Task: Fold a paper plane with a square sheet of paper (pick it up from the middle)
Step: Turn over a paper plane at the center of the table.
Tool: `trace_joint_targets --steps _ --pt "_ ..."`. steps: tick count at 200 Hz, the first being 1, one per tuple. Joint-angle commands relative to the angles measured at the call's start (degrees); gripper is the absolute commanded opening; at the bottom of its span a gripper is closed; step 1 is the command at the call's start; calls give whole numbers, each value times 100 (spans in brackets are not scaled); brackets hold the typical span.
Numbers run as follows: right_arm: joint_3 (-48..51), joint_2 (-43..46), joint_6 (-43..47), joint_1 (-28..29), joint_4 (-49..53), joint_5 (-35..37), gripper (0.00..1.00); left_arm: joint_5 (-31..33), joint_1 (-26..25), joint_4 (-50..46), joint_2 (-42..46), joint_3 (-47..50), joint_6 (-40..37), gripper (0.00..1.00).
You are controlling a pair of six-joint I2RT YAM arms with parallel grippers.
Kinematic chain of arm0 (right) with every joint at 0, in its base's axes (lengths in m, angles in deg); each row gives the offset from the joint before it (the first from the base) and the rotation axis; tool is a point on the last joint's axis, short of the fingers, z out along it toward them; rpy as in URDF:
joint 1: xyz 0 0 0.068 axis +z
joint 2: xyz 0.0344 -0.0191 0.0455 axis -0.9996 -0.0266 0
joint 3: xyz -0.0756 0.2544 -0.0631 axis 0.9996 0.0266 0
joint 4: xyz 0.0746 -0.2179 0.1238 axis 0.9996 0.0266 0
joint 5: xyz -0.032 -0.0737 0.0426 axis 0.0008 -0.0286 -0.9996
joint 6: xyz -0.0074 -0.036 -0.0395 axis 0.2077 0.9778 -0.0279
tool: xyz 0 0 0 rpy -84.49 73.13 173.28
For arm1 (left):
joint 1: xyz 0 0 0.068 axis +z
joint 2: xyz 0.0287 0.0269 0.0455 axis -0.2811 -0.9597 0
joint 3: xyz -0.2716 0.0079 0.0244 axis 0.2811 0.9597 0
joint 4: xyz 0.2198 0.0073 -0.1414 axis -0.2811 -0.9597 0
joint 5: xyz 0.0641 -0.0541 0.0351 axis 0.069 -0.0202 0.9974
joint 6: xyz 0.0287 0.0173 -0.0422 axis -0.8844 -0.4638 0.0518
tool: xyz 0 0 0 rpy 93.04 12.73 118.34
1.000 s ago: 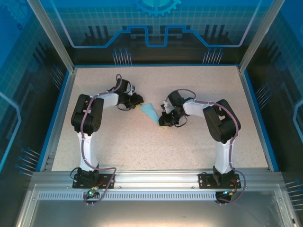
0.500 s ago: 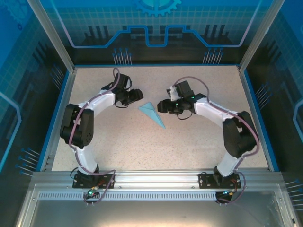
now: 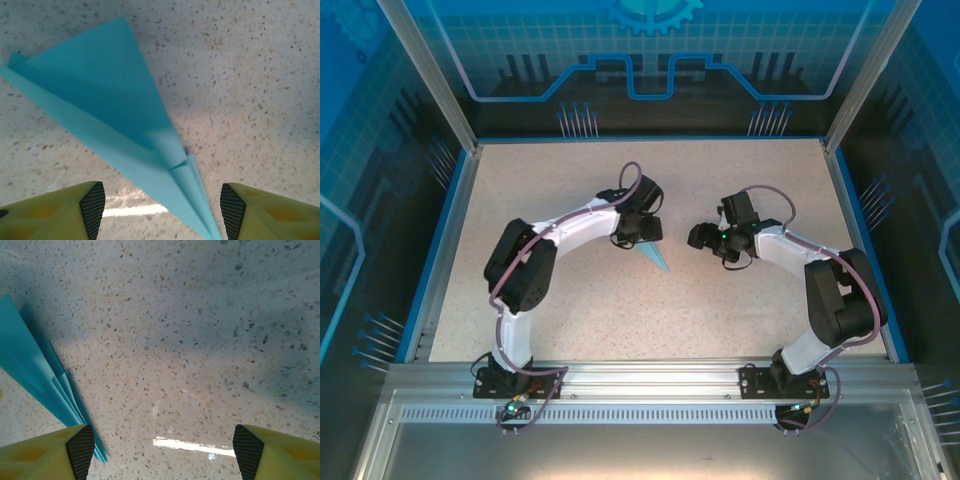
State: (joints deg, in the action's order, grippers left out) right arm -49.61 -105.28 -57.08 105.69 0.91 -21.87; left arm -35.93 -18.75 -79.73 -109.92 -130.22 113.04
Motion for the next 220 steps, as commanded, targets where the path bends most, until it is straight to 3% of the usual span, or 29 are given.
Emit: trace_joint_targets --steps 1,50,97,143,164,220 --pt "53 115 -73 -51 -58 150 78 753 -101 -867 -429 -546 174 67" --pt "19 127 -66 -55 4 185 78 1010 -131 -1182 -725 -825 186 59" --pt "-51 89 -109 -52 66 169 77 1014 -121 -972 -320 -508 296 28" --pt "-79 146 -113 -58 41 108 77 843 -117 -324 431 2 317 9" --pt "3 261 -71 -51 -94 89 77 521 -123 145 853 256 110 4" --pt "315 827 70 -4 -409 2 77 -811 -122 1666 1571 1015 -356 3"
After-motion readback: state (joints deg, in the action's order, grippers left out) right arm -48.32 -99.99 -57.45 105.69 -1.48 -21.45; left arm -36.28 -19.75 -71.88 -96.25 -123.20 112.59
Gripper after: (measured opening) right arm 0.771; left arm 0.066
